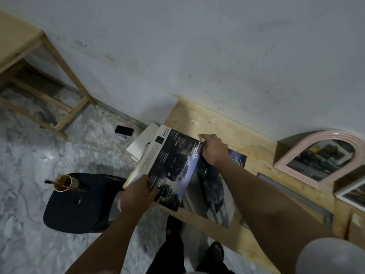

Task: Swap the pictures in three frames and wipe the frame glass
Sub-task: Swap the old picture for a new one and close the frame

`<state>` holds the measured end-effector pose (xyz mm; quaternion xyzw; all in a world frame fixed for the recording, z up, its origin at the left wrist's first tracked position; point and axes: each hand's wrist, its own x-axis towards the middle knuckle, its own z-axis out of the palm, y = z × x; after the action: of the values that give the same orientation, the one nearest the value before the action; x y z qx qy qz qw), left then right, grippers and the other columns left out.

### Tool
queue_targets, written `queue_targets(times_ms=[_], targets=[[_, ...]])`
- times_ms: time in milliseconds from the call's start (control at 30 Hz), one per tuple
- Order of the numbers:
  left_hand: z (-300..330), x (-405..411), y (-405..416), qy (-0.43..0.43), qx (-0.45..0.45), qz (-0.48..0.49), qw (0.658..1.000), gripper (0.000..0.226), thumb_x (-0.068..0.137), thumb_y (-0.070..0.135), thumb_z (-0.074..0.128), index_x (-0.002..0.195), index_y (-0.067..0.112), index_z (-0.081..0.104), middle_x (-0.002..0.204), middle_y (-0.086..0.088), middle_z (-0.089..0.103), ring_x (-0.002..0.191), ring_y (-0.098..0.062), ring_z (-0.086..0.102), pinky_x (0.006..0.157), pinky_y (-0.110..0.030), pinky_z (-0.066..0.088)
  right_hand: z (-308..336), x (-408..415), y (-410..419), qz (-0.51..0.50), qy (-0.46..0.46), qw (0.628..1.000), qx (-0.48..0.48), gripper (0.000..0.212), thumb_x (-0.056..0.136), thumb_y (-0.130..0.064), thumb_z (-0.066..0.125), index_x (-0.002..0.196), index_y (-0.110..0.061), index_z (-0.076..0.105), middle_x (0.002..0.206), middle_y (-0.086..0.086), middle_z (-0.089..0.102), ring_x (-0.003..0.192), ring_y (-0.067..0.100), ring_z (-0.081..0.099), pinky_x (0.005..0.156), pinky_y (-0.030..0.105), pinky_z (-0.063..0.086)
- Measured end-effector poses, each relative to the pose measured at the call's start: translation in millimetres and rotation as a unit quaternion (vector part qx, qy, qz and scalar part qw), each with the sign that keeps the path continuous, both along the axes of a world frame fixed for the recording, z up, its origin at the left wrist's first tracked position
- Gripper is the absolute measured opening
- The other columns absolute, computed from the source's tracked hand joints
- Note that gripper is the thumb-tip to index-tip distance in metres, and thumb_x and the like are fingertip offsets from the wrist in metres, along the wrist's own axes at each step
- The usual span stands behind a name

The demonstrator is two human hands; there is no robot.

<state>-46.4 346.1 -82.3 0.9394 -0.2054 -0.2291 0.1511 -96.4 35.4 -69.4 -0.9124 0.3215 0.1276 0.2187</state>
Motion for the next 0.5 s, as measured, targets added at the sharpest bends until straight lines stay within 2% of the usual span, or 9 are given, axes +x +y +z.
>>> queue_targets(times_ms=[67, 100, 167, 233, 333, 500], targets=[[-13, 2, -7, -0.081, -0.007, -0.109, 0.991, 0.042, 0.09, 0.057, 0.062, 0.115, 0.024, 0.062, 0.113, 0.0, 0.065, 0.103, -0.025, 0.063, 0.078, -0.04, 0.055, -8, -28, -7, -0.023, 0.004, 0.999, -0.026, 0.056, 0.097, -0.028, 0.05, 0.152, -0.03, 0.038, 0.15, 0.013, 0.043, 0.135, 0.036, 0.041, 0.107, 0.054, 0.036], [-22, 4, -12, -0.1, -0.002, -0.147, 0.984, 0.053, 0.087, 0.058, 0.063, 0.127, 0.023, 0.06, 0.128, -0.005, 0.062, 0.117, -0.031, 0.06, 0.086, -0.046, 0.055, -12, -41, -11, -0.037, 0.019, 0.998, -0.039, 0.062, 0.097, -0.036, 0.053, 0.155, -0.029, 0.031, 0.156, 0.015, 0.036, 0.142, 0.038, 0.034, 0.11, 0.056, 0.033], [-34, 8, -21, -0.102, 0.025, -0.191, 0.976, 0.074, 0.081, 0.06, 0.069, 0.143, 0.024, 0.053, 0.15, -0.012, 0.05, 0.139, -0.042, 0.046, 0.099, -0.059, 0.05, -19, -60, -20, -0.065, 0.083, 0.993, -0.049, 0.088, 0.093, -0.059, 0.057, 0.16, -0.028, 0.009, 0.167, 0.018, 0.012, 0.154, 0.041, 0.01, 0.115, 0.063, 0.023], [-41, 7, -27, -0.114, 0.052, -0.225, 0.966, 0.083, 0.079, 0.065, 0.069, 0.149, 0.025, 0.049, 0.158, -0.016, 0.042, 0.145, -0.047, 0.037, 0.104, -0.065, 0.045, -25, -74, -29, -0.085, 0.14, 0.986, -0.034, 0.113, 0.084, -0.076, 0.058, 0.161, -0.026, -0.007, 0.17, 0.017, -0.007, 0.155, 0.041, -0.004, 0.116, 0.069, 0.014], [-45, 4, -33, -0.129, 0.073, -0.227, 0.963, 0.091, 0.075, 0.07, 0.072, 0.151, 0.025, 0.048, 0.159, -0.017, 0.041, 0.144, -0.049, 0.036, 0.105, -0.067, 0.042, -33, -83, -34, -0.07, 0.182, 0.98, -0.034, 0.12, 0.079, -0.084, 0.053, 0.161, -0.023, -0.009, 0.17, 0.012, -0.004, 0.155, 0.04, 0.006, 0.115, 0.073, 0.016], [-51, 2, -35, -0.144, 0.085, -0.228, 0.959, 0.096, 0.075, 0.073, 0.071, 0.153, 0.024, 0.045, 0.16, -0.018, 0.04, 0.144, -0.05, 0.036, 0.104, -0.067, 0.041, -38, -93, -23, -0.08, 0.137, 0.986, -0.059, 0.109, 0.084, -0.08, 0.05, 0.162, -0.023, -0.001, 0.166, 0.011, 0.018, 0.151, 0.038, 0.019, 0.113, 0.073, 0.015]])
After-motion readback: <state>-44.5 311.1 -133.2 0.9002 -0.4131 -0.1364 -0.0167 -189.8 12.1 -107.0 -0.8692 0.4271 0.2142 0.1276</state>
